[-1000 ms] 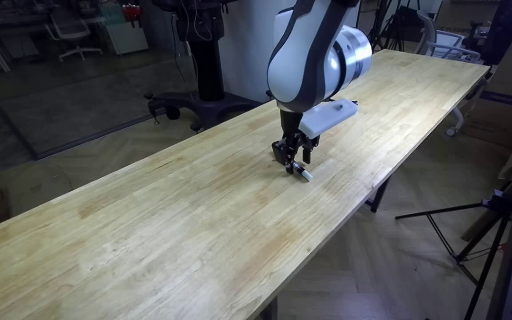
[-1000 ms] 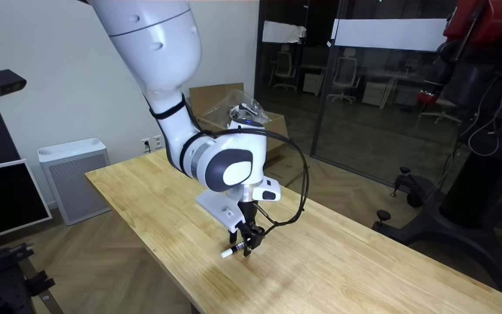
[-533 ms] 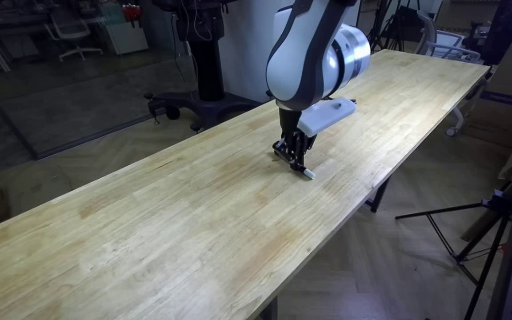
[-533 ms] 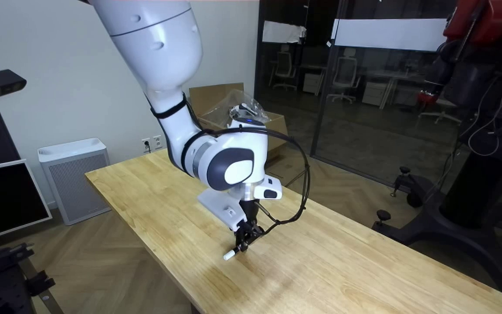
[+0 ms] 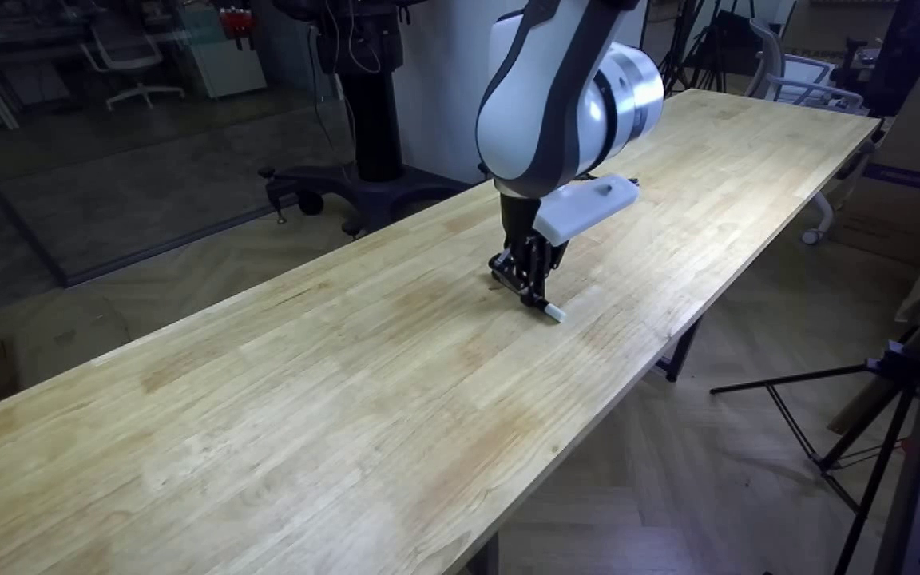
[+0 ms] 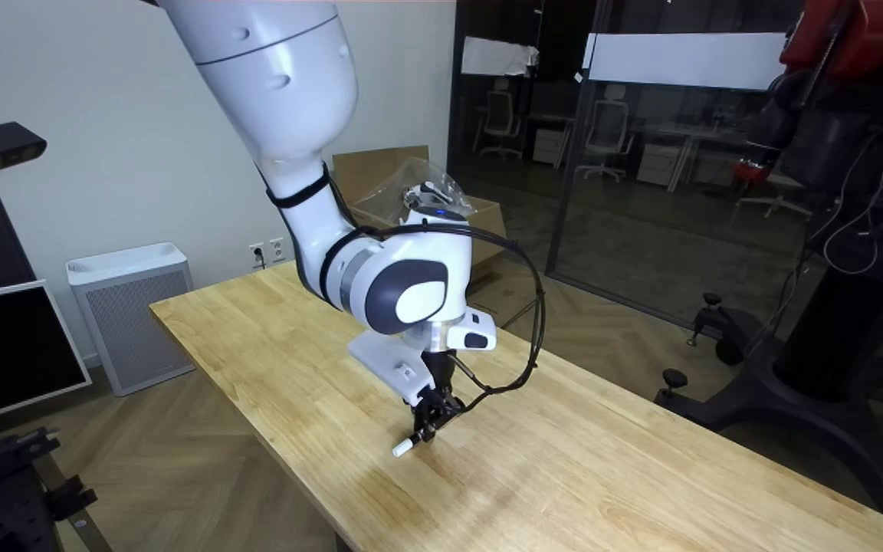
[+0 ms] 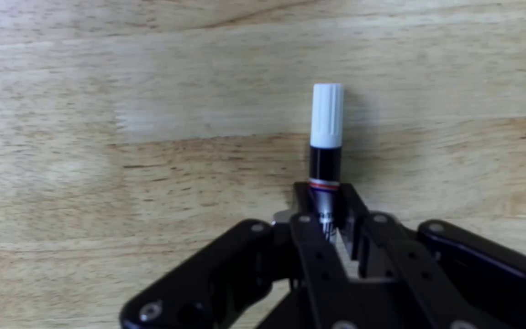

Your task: Move the marker to the left

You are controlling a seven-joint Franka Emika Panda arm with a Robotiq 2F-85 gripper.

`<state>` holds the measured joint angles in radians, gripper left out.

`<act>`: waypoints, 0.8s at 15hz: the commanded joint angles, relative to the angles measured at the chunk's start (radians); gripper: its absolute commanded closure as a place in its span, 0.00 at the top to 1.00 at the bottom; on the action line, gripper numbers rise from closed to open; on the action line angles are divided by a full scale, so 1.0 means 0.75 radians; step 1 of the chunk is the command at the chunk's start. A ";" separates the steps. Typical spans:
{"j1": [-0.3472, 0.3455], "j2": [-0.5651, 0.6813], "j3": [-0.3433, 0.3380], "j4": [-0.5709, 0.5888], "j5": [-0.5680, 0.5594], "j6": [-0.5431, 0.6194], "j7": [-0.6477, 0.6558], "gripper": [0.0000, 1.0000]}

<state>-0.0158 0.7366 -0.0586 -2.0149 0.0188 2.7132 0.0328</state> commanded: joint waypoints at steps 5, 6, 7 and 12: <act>-0.005 0.001 0.004 0.004 -0.007 -0.004 0.003 0.04; 0.003 -0.010 0.000 -0.005 -0.008 0.008 0.012 0.04; 0.020 -0.013 -0.009 0.004 -0.012 0.012 0.032 0.04; 0.096 -0.014 -0.020 0.101 -0.024 -0.046 0.087 0.04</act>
<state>0.0113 0.7349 -0.0590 -1.9884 0.0182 2.7185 0.0410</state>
